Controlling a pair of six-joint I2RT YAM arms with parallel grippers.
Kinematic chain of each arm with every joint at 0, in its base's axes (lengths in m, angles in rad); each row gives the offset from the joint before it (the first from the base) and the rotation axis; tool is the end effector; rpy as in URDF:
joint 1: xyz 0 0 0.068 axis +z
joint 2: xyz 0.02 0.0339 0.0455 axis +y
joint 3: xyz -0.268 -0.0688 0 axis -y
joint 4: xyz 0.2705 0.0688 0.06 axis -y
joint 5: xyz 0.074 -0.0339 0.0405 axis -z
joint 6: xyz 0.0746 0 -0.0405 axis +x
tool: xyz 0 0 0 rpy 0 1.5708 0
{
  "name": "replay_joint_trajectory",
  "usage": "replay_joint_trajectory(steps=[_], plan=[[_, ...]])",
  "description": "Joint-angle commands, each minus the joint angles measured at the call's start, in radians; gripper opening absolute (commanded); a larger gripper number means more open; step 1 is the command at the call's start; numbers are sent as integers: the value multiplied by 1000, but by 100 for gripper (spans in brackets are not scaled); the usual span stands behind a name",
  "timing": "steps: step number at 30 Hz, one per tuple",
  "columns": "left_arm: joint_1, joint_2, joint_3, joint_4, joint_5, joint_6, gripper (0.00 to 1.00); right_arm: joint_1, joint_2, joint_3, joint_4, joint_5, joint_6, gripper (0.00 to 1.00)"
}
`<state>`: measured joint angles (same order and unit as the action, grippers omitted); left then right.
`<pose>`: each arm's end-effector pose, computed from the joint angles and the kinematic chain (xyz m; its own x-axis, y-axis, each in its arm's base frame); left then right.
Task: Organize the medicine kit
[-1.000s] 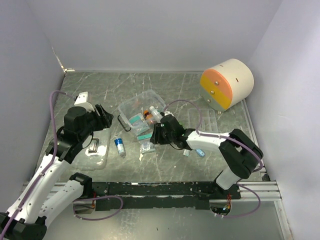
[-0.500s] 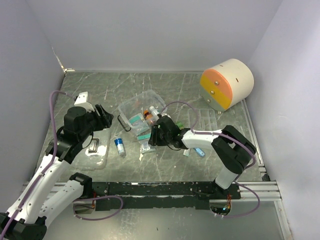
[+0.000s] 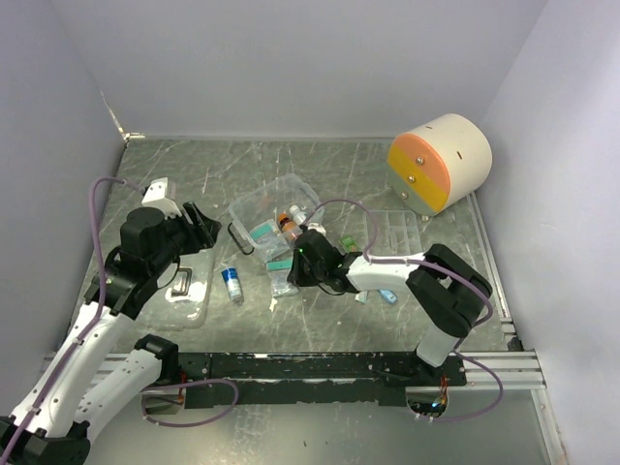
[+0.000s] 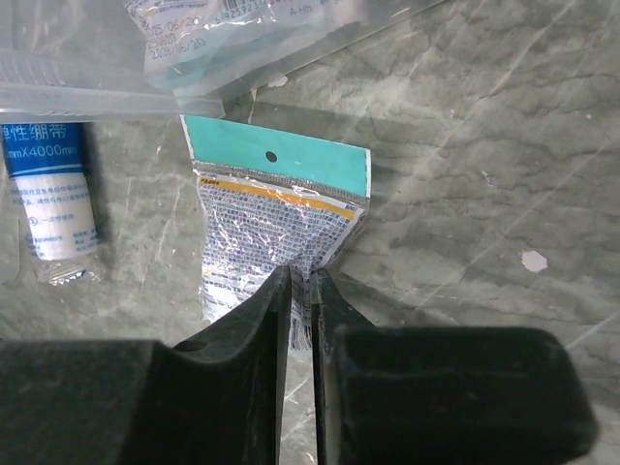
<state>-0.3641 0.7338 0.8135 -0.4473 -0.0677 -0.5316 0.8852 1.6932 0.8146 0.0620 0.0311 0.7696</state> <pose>0.2114 -0.0752 0.3210 -0.4397 -0.3737 -0.8167 0.0852 0.8879 -0.4521 0.2381 0.2875 0.1013 -0.8604 0.0467 -0.5075 -0.2249 0.8589 0.4602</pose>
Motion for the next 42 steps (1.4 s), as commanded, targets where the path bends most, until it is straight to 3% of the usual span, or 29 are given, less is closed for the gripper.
replay_joint_trajectory(steps=[1,15,22,25,30,36,42], plan=[[4,-16,35,-11,11,-7,68,4,-30,-38,-8,64,-8,11],[4,-26,12,-7,-4,-16,67,5,-110,-115,33,46,-13,0],[4,-27,-15,33,-30,-29,67,6,-245,-169,-14,57,-40,0],[4,-37,-32,114,32,23,67,6,-320,-179,-59,70,-60,0],[4,-16,12,157,8,64,67,5,-485,-183,-143,111,-111,0],[4,-32,-66,238,99,23,63,4,-601,-145,-226,161,-198,0],[4,-49,-66,235,41,3,65,3,-605,-36,-235,141,-269,0]])
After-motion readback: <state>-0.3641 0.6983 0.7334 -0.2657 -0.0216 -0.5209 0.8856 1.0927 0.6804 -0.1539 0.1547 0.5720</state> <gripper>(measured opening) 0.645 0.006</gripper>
